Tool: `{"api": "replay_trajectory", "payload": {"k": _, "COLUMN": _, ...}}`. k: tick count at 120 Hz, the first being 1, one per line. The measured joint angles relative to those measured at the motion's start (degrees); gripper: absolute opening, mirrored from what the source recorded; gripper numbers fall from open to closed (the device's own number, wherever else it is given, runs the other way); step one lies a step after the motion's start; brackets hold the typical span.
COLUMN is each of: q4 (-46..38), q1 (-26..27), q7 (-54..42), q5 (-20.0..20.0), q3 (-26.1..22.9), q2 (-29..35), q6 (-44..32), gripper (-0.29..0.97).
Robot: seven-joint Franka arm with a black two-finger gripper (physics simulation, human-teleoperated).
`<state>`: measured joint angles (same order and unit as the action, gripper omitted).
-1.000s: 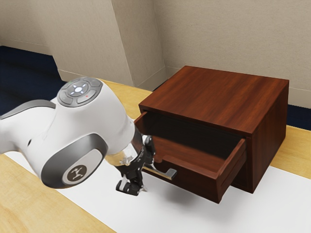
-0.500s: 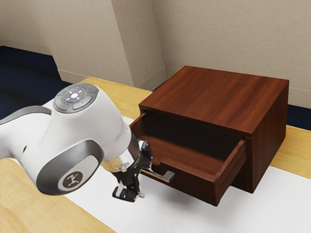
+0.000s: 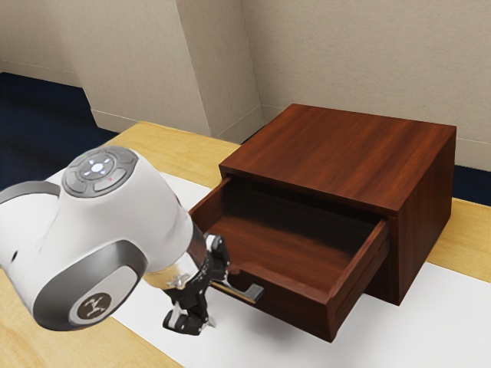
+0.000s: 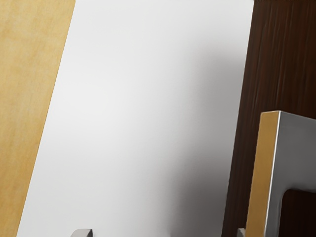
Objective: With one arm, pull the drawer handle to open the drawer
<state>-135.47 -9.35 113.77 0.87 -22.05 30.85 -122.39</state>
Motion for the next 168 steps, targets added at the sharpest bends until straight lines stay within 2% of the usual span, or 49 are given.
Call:
{"api": "replay_trajectory", "payload": {"k": 58, "q4": -0.64, "q1": 0.01, "q7": 0.0, "q5": 0.99, "q3": 0.09, "q2": 1.21, "q6": 0.73, "gripper": 0.31}}
{"api": "replay_trajectory", "payload": {"k": 84, "q4": -0.22, "q1": -0.04, "q7": 0.0, "q5": 1.03, "q3": 0.08, "q2": 1.16, "q6": 0.95, "gripper": 0.27}}
{"api": "replay_trajectory", "payload": {"k": 168, "q4": 2.2, "q1": 0.05, "q7": 0.19, "q5": 0.79, "q3": 0.07, "q2": 0.88, "q6": 1.89, "gripper": 0.31}}
